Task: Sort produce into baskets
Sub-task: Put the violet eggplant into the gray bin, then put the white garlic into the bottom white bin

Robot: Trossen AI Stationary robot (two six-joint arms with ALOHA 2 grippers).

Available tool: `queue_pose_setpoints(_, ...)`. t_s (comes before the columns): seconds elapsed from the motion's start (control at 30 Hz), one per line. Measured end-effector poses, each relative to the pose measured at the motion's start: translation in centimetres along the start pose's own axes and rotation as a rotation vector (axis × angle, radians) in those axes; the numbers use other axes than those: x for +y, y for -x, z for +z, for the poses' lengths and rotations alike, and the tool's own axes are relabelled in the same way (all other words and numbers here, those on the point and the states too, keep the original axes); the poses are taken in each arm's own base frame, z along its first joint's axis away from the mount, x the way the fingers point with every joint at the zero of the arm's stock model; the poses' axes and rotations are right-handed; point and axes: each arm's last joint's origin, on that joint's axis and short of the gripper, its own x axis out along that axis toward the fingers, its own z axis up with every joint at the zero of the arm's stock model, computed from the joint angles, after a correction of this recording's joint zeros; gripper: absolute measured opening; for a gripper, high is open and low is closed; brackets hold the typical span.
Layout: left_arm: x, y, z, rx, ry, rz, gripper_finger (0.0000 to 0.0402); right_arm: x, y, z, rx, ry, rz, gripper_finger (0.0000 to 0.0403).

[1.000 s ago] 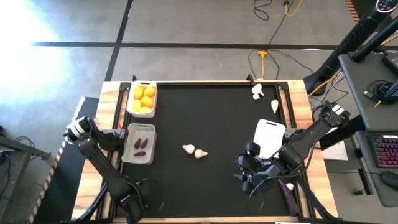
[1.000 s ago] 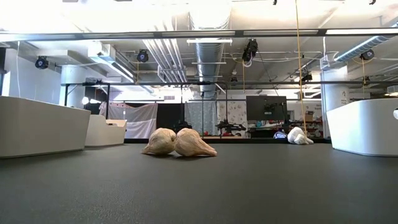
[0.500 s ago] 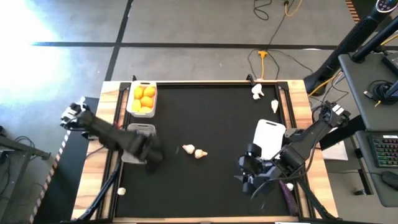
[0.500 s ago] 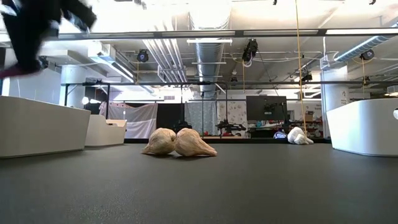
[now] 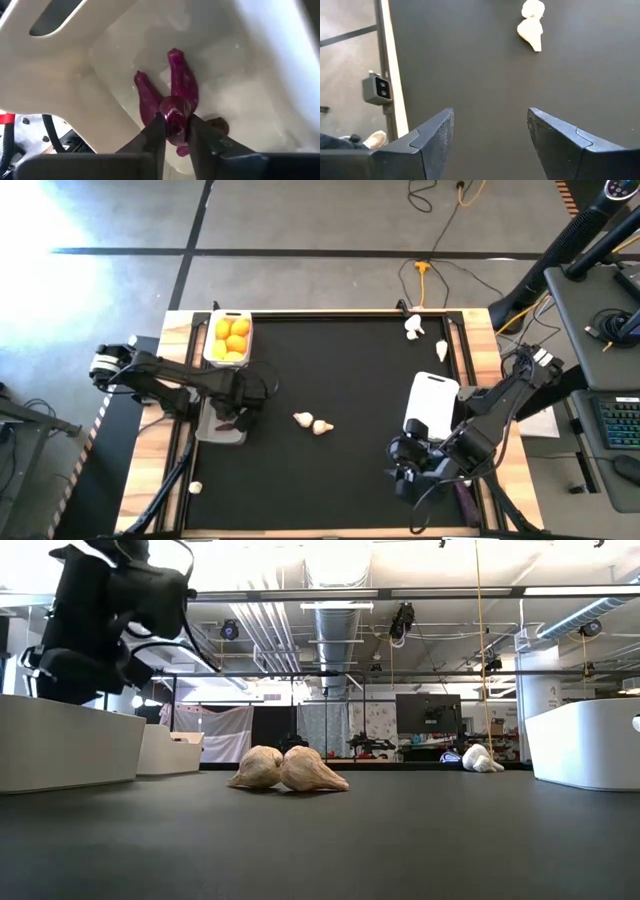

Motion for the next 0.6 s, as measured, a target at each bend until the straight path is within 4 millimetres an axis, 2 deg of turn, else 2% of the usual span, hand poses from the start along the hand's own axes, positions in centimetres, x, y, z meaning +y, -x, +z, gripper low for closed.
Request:
queue_pose_setpoints(0.17, 0.2, 0.3, -0.1, 0.002, -0.032, -0.005, 0.0121, -0.7, -0.7, 0.2, 0.006, 0.012, -0.031, 0.0267)
queue_pose_setpoints(0.33, 0.3, 4.0, -0.1, -0.122, -0.082, -0.122, 0.0185, -1.6, -2.5, 1.4, -0.013, 0.070, -0.063, 0.0295)
queue_pose_setpoints(0.47, 0.7, 8.3, -1.0, -0.302, -0.130, -0.261, 0.0215, -2.3, -6.2, 3.1, -0.034, 0.154, -0.099, 0.0310)
queue_pose_setpoints(0.6, 1.3, 11.8, -3.0, -0.516, -0.181, -0.403, 0.0220, -3.0, -11.1, 5.0, -0.053, 0.219, -0.091, 0.0315)
